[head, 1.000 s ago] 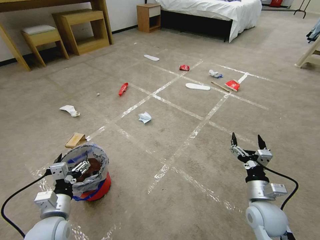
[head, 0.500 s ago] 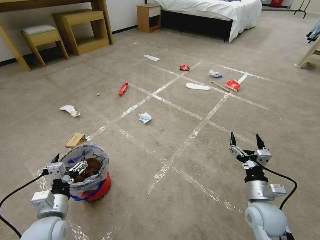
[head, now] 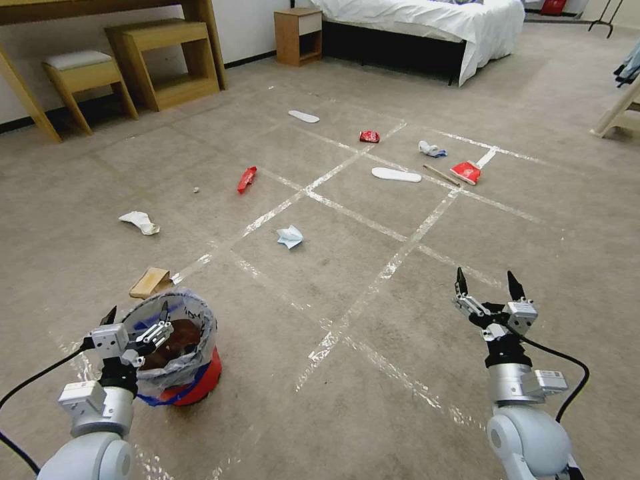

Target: Pick up the trash bin and place the garbage on the floor into it.

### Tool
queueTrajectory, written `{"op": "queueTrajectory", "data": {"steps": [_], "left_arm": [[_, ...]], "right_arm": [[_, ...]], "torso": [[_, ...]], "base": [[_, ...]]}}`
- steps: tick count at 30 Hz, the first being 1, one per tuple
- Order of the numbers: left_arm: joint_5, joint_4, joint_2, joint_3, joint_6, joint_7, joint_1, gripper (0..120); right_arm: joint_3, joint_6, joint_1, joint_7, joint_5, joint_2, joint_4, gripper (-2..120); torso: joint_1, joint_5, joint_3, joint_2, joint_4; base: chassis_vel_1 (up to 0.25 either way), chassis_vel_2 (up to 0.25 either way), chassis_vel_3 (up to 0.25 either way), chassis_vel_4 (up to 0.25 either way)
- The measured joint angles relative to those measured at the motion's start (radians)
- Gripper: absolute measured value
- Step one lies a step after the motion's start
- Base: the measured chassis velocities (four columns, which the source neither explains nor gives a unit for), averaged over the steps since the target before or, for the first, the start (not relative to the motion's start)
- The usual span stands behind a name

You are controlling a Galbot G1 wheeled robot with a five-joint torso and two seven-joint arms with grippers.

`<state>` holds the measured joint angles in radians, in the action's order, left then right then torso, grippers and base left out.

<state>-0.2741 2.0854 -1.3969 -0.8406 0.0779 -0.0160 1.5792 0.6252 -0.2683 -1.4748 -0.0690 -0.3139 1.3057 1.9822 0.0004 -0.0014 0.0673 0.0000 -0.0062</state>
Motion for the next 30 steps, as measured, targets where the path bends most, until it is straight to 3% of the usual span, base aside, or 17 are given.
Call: {"op": "queueTrajectory", "data": {"steps": [9, 12, 15, 16, 20, 21, 24, 26, 28, 30], "left_arm": [[0.005, 0.000, 0.000, -0.006, 0.004, 0.013, 0.005, 100], [-0.008, 0.000, 0.019, -0.013, 0.038, 0.035, 0.012, 100], [-0.090, 0.000, 0.083, -0.023, 0.096, 0.077, 0.025, 100], [-0.090, 0.000, 0.083, -0.023, 0.096, 0.077, 0.025, 100], [-0.259, 0.001, 0.197, -0.033, 0.220, 0.201, 0.057, 100], [-0.259, 0.001, 0.197, -0.033, 0.220, 0.201, 0.057, 100], [-0.403, -0.016, 0.279, -0.035, 0.289, 0.261, 0.065, 100], [-0.421, -0.024, 0.290, -0.036, 0.296, 0.267, 0.064, 100], [-0.508, -0.066, 0.338, -0.034, 0.325, 0.295, 0.060, 100], [-0.541, -0.080, 0.354, -0.032, 0.343, 0.307, 0.059, 100]], "right_arm": [[-0.007, -0.001, 0.001, -0.001, 0.011, 0.003, -0.001, 100], [-0.009, -0.009, -0.002, -0.001, 0.015, 0.003, 0.000, 100], [-0.008, -0.009, -0.007, -0.005, 0.000, -0.001, 0.004, 100], [-0.008, -0.009, -0.007, -0.005, 0.000, -0.001, 0.004, 100], [0.001, -0.008, -0.012, -0.008, -0.020, -0.005, 0.012, 100], [0.001, -0.008, -0.012, -0.008, -0.020, -0.005, 0.012, 100], [0.005, -0.009, -0.014, -0.009, -0.031, -0.006, 0.012, 100], [0.005, -0.009, -0.014, -0.009, -0.032, -0.006, 0.013, 100], [0.008, -0.009, -0.016, -0.011, -0.033, -0.005, 0.018, 100], [0.009, -0.008, -0.018, -0.012, -0.033, -0.005, 0.019, 100]], "torso": [[0.000, 0.0000, 0.000, 0.000, 0.0000], [0.000, -0.0002, 0.000, 0.000, 0.0001], [0.000, -0.0002, 0.000, 0.000, -0.0001], [0.000, -0.0002, 0.000, 0.000, -0.0001], [0.000, -0.0002, 0.000, 0.000, 0.0001], [0.000, -0.0002, 0.000, 0.000, 0.0001], [0.000, 0.0000, 0.000, 0.000, 0.0000], [0.000, -0.0001, 0.000, 0.000, 0.0000], [0.000, -0.0002, 0.000, 0.000, 0.0000], [0.000, -0.0002, 0.000, 0.000, 0.0000]], "base": [[-0.112, 0.124, 0.125, -0.118], [-0.038, 0.052, 0.023, -0.051], [0.000, 0.000, 0.000, 0.000], [0.000, 0.000, 0.000, 0.000], [0.000, 0.000, 0.000, 0.000], [0.000, 0.000, 0.000, 0.000], [0.000, 0.000, 0.000, 0.000], [0.000, 0.000, 0.000, 0.000], [0.000, 0.000, 0.000, 0.000], [0.000, 0.000, 0.000, 0.000]]}}
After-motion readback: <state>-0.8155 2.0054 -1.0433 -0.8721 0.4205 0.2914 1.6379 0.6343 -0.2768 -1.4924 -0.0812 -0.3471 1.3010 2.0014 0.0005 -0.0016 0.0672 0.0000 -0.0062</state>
